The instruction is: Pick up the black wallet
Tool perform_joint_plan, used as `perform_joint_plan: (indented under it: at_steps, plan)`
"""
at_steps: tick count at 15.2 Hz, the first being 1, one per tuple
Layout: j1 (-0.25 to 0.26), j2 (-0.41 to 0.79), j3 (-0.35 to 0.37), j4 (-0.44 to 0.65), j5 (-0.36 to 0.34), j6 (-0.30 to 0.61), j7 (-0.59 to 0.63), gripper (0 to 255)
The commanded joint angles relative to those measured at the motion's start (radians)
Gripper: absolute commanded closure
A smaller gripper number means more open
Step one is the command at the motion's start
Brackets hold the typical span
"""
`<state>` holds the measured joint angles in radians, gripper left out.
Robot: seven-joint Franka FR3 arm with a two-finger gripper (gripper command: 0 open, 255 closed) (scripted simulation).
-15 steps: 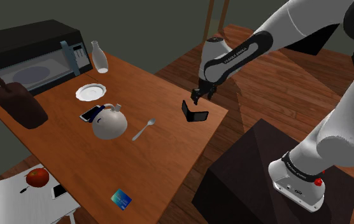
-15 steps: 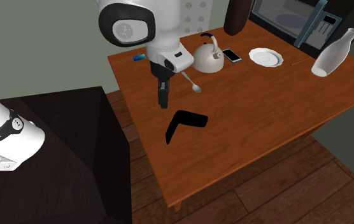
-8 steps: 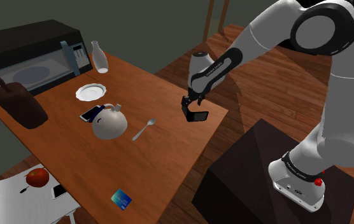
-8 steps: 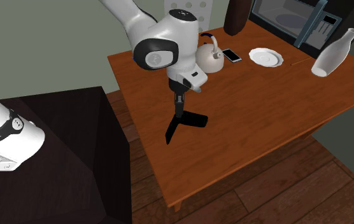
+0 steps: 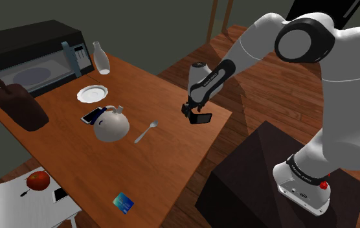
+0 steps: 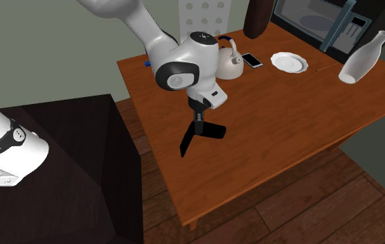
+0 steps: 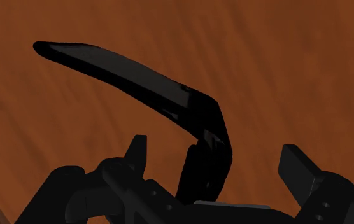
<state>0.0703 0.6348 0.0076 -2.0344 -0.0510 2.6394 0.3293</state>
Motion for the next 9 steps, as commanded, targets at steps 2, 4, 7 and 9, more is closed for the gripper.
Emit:
perform_joint_plan:
  at_steps: [2, 4, 7, 9]
  plan:
    - [-0.001, 0.022, -0.001, 0.010, -0.001, 0.012, -0.001, 0]
    - [-0.001, 0.021, -0.001, 0.009, -0.001, 0.013, -0.001, 255]
    - [-0.001, 0.022, -0.001, 0.009, -0.001, 0.013, -0.001, 255]
    - [-0.001, 0.022, -0.001, 0.009, -0.001, 0.013, -0.001, 255]
